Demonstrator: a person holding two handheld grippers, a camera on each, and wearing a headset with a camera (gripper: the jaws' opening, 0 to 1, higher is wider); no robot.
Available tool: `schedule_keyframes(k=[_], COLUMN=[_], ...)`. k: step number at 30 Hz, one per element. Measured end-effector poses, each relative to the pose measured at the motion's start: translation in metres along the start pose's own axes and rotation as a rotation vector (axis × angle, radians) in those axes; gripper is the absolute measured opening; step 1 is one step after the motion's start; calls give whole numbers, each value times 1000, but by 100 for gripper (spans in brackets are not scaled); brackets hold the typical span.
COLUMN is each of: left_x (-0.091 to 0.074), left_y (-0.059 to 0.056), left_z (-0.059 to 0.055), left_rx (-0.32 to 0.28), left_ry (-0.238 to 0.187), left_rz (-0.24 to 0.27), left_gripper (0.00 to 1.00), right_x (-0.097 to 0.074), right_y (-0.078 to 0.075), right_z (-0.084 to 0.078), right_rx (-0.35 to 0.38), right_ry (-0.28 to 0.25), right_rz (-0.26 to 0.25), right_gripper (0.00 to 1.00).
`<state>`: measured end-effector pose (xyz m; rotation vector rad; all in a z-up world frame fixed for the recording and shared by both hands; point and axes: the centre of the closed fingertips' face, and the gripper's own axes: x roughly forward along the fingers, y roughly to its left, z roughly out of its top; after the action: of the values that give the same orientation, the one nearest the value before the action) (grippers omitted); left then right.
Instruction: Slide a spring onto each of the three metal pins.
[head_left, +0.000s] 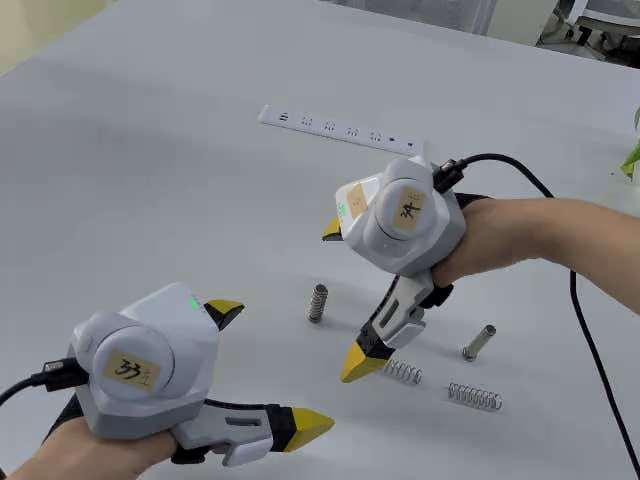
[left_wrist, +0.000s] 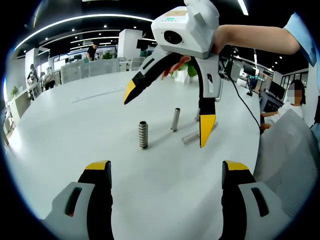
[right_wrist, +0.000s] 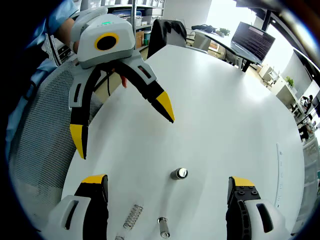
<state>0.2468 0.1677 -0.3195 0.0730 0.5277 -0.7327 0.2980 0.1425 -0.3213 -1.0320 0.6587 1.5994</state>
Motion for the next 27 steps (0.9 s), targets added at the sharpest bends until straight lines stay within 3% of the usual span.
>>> schedule_keyframes(k=[10, 27], left_x=[0, 7], left_y=[1, -11], left_z=[8, 19], left_rx=[37, 95], left_ry=[2, -4], left_rz=[-16, -91], left_gripper=[89, 90], right_x=[-22, -48], right_y=[4, 32], right_z=[-17, -60], right_rx=[117, 327], right_ry=[-87, -157], right_rz=[-99, -228], right_gripper=[99, 99])
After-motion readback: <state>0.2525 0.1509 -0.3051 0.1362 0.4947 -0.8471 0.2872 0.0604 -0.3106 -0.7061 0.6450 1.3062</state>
